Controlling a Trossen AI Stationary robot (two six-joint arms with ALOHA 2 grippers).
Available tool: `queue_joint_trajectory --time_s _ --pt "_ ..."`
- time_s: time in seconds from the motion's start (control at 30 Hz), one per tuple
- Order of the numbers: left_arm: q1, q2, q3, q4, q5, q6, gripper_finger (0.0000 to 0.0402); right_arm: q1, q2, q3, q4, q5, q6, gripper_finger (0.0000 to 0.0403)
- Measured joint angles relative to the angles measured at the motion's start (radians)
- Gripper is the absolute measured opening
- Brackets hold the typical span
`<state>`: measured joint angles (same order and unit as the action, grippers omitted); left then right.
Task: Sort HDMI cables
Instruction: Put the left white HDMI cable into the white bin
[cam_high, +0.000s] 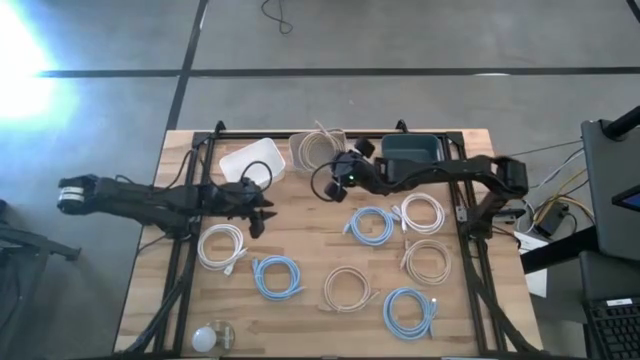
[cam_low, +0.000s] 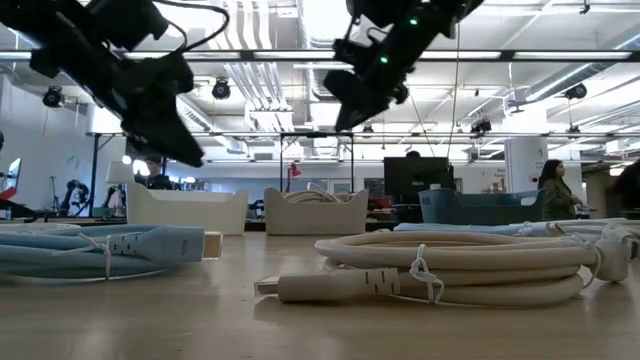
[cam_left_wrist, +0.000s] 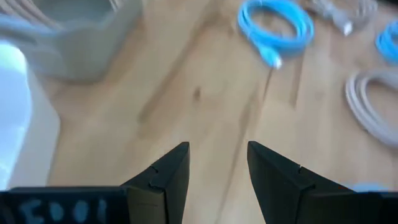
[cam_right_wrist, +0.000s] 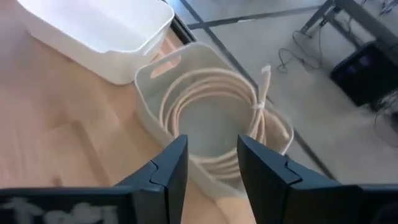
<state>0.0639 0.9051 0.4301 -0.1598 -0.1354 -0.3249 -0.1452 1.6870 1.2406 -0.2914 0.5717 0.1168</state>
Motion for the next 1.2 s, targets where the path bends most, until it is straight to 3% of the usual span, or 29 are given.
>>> queue_joint_trajectory --time_s 0.33,0.5,0.7,1.2 --pt "-0.071 0.000 0.206 -0.725 0.004 -0.092 0.0165 0.004 -0.148 -0.276 0.049 -0.004 0.210 0.0123" --pt "-0.084 0.000 0.211 -0.983 0.029 -0.193 0.0165 0.004 -0.205 -0.373 0.126 -0.005 0.248 0.0115" --pt "-0.087 0.010 0.114 -0.903 0.124 -0.164 0.0157 0.003 -0.237 -0.436 0.219 -0.025 0.251 0.0104" --pt "-0.087 0.114 -0.052 -0.695 0.068 -0.332 0.0128 0.013 -0.241 -0.430 0.224 -0.034 0.250 0.0079"
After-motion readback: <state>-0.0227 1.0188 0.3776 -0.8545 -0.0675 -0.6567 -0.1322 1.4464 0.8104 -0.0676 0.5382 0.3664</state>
